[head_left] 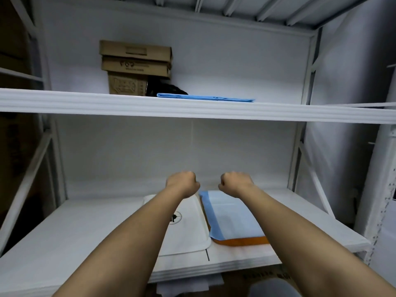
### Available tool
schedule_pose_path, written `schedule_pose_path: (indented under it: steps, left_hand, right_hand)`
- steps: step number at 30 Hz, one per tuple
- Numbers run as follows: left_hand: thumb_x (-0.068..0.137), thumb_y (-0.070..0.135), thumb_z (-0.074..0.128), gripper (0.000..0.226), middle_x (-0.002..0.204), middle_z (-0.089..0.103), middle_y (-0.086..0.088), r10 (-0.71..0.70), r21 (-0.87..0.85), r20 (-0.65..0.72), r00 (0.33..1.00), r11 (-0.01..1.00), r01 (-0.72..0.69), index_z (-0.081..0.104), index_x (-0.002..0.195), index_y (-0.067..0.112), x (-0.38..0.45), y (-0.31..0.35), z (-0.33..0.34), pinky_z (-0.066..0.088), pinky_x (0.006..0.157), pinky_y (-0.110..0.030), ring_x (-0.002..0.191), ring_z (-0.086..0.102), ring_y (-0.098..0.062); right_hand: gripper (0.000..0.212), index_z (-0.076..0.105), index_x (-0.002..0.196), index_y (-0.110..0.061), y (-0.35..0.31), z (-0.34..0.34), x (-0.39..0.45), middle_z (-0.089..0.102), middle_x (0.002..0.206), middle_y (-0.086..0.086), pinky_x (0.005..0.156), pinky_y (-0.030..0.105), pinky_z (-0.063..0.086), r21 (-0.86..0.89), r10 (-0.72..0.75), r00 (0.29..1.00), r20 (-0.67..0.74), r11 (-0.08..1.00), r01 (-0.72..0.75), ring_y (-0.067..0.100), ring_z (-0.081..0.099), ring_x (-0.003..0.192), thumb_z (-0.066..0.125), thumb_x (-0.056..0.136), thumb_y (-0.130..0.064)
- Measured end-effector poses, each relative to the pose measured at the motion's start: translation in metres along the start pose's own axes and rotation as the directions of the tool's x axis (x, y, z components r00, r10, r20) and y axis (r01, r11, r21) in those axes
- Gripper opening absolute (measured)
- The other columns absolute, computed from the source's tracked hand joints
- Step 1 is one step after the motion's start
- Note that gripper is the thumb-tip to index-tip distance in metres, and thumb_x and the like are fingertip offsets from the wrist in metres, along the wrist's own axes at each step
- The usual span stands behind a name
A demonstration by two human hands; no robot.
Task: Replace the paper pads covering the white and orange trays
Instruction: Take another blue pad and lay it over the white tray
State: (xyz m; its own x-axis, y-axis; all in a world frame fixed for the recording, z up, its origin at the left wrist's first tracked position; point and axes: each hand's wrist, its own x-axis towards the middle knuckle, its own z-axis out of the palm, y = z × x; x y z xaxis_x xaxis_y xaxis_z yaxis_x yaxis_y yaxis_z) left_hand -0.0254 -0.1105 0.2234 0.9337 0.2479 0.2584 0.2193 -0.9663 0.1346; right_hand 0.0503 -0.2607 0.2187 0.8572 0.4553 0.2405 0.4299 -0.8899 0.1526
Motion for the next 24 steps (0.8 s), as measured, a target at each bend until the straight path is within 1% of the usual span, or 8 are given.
schedule_pose_path:
  steps: [3, 8, 10, 13, 15, 17, 21, 24]
  left_hand:
    - [0.092, 0.026, 0.042, 0.030, 0.117, 0.062, -0.017, 0.020, 0.010, -0.122, 0.992, 1.000, -0.019, 0.063, 0.107, 0.010, -0.009, 0.000, -0.029, 0.045, 0.083, -0.033, 0.108, 0.058, -0.035]
    - [0.093, 0.026, 0.040, 0.028, 0.105, 0.064, -0.015, 0.105, 0.147, -0.317, 0.943, 0.987, -0.061, 0.063, 0.093, 0.012, -0.023, 0.006, -0.076, 0.039, 0.070, -0.030, 0.095, 0.060, -0.034]
    - [0.093, 0.025, 0.039, 0.025, 0.101, 0.065, -0.014, 0.158, 0.211, -0.381, 0.911, 0.974, -0.080, 0.060, 0.089, 0.013, -0.027, 0.008, -0.095, 0.037, 0.067, -0.029, 0.092, 0.061, -0.034]
    - [0.094, 0.024, 0.038, 0.024, 0.100, 0.065, -0.011, 0.248, 0.318, -0.485, 0.839, 0.943, -0.095, 0.060, 0.091, 0.013, -0.026, 0.011, -0.124, 0.035, 0.064, -0.030, 0.090, 0.061, -0.034]
    - [0.095, 0.023, 0.038, 0.025, 0.101, 0.064, -0.011, 0.289, 0.371, -0.536, 0.793, 0.925, -0.086, 0.060, 0.096, 0.011, -0.024, 0.012, -0.138, 0.033, 0.063, -0.031, 0.088, 0.061, -0.034]
    - [0.095, 0.022, 0.038, 0.024, 0.103, 0.062, -0.011, 0.293, 0.383, -0.583, 0.758, 0.921, -0.062, 0.057, 0.101, 0.009, -0.018, 0.012, -0.151, 0.031, 0.062, -0.032, 0.088, 0.061, -0.034]
    - [0.093, 0.024, 0.042, 0.025, 0.110, 0.055, -0.014, 0.249, 0.323, -0.684, 0.686, 0.946, -0.021, 0.052, 0.109, 0.007, 0.004, 0.010, -0.178, 0.029, 0.066, -0.034, 0.095, 0.056, -0.034]
    - [0.092, 0.032, 0.044, 0.031, 0.116, 0.047, -0.013, 0.194, 0.243, -0.715, 0.672, 0.970, -0.021, 0.052, 0.110, 0.008, 0.023, 0.005, -0.196, 0.033, 0.073, -0.036, 0.102, 0.050, -0.032]
  right_hand:
    - [0.030, 0.063, 0.108, -0.013, -0.009, -0.029, -0.006, 0.064, 0.114, 0.013, 0.079, 0.032, 0.043, -0.017, -0.034, 0.992, -0.121, 0.999, 0.032, 0.033, 0.060, 0.104, 0.042, 0.092, -0.028]
    - [0.030, 0.065, 0.105, -0.013, -0.016, -0.079, -0.015, 0.065, 0.110, 0.014, 0.073, 0.031, 0.041, -0.034, -0.078, 0.945, -0.318, 0.997, 0.071, 0.034, 0.061, 0.100, 0.042, 0.091, -0.028]
    - [0.028, 0.065, 0.099, -0.014, -0.017, -0.096, -0.018, 0.067, 0.104, 0.013, 0.069, 0.031, 0.039, -0.024, -0.082, 0.918, -0.387, 0.997, 0.079, 0.033, 0.063, 0.094, 0.042, 0.091, -0.027]
    - [0.023, 0.061, 0.086, -0.014, -0.017, -0.124, -0.020, 0.067, 0.093, 0.012, 0.064, 0.029, 0.036, 0.003, -0.070, 0.875, -0.479, 0.997, 0.082, 0.033, 0.061, 0.083, 0.041, 0.090, -0.024]
    - [0.019, 0.052, 0.079, -0.015, -0.015, -0.139, -0.019, 0.062, 0.082, 0.009, 0.061, 0.030, 0.033, 0.034, -0.045, 0.839, -0.543, 0.997, 0.075, 0.032, 0.053, 0.073, 0.039, 0.091, -0.024]
    - [0.019, 0.047, 0.078, -0.014, -0.012, -0.153, -0.014, 0.053, 0.077, 0.005, 0.061, 0.030, 0.032, 0.079, -0.015, 0.795, -0.606, 0.994, 0.079, 0.030, 0.048, 0.070, 0.038, 0.092, -0.023]
    - [0.021, 0.058, 0.093, -0.010, -0.004, -0.177, 0.010, 0.057, 0.095, 0.007, 0.062, 0.031, 0.035, 0.171, 0.048, 0.677, -0.734, 0.978, 0.116, 0.031, 0.055, 0.083, 0.041, 0.092, -0.023]
    - [0.022, 0.059, 0.102, -0.013, 0.008, -0.194, 0.031, 0.056, 0.108, 0.006, 0.073, 0.033, 0.038, 0.247, 0.099, 0.668, -0.738, 0.960, 0.130, 0.027, 0.052, 0.101, 0.045, 0.091, -0.025]
